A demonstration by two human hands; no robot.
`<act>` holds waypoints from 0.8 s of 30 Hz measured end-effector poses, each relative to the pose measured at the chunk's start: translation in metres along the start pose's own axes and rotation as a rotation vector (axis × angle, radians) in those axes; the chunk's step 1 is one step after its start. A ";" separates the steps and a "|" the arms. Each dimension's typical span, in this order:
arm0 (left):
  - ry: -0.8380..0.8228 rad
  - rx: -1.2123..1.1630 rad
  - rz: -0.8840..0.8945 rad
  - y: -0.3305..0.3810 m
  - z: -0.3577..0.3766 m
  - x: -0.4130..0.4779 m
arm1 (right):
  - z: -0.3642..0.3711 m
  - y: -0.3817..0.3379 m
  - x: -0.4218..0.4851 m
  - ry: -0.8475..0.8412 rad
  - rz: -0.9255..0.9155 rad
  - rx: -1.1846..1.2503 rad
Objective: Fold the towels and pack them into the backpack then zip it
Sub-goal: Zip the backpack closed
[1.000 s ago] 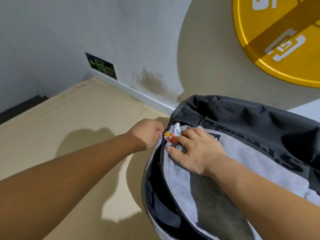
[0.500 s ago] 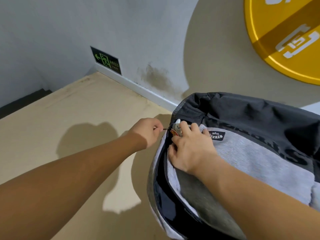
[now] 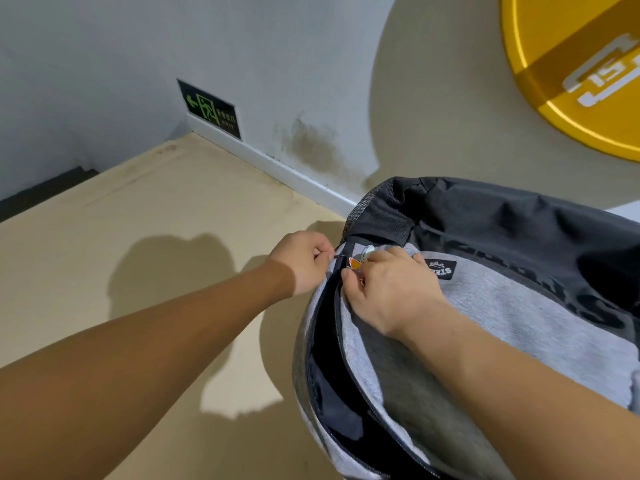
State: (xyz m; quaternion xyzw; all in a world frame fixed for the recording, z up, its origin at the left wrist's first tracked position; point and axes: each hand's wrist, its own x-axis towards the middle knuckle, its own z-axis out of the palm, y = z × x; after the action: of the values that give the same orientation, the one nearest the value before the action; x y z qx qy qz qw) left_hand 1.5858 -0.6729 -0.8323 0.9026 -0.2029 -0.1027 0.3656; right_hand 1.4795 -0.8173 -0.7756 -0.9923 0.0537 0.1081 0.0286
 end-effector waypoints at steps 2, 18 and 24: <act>-0.016 0.042 0.043 -0.002 -0.003 -0.005 | -0.010 -0.006 0.004 -0.072 0.029 0.006; -0.733 0.054 0.090 0.052 -0.067 -0.168 | -0.010 0.003 0.011 -0.168 -0.001 -0.056; -0.248 -0.178 -0.095 0.054 -0.044 -0.197 | -0.023 0.002 -0.072 0.160 -0.265 0.201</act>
State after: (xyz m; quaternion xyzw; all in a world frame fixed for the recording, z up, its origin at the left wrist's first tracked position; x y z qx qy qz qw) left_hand 1.4084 -0.5937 -0.7561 0.8557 -0.1934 -0.2482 0.4109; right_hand 1.4141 -0.8138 -0.7377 -0.9883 -0.0647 0.0181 0.1370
